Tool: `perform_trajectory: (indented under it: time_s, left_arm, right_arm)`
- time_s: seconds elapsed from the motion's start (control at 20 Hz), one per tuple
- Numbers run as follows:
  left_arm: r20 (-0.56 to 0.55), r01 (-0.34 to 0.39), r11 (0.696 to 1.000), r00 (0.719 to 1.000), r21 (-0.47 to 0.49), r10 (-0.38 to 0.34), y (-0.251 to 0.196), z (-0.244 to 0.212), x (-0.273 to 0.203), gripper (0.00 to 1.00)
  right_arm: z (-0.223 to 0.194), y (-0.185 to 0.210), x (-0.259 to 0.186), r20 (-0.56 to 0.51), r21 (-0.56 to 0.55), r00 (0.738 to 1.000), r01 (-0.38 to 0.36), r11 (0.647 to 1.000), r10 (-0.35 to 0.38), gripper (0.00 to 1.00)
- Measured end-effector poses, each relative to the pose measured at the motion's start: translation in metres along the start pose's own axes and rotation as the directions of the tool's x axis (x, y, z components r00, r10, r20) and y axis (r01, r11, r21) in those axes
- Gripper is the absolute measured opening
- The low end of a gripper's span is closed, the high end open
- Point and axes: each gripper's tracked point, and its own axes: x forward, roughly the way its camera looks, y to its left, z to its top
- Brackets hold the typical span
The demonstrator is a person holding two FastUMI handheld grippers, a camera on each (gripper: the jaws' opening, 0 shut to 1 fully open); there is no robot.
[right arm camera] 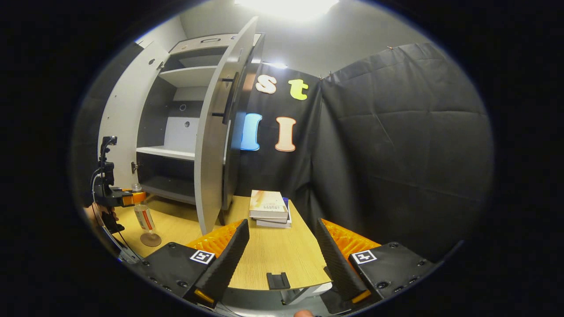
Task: Grasp the bottle in the cabinet with the left hand and place it on the coaster, then close the right door with the right hand and the left door with the left hand.
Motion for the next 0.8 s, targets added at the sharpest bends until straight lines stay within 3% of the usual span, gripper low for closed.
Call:
perform_trajectory:
  time_s: [0.8]
  left_arm:
    - [-0.039,-0.078,0.997,0.996,0.017,0.079,-0.002,-0.036,-0.016,0.46]
  right_arm:
    - [0.003,0.009,0.017,-0.011,0.032,0.999,-0.046,0.998,0.046,0.99]
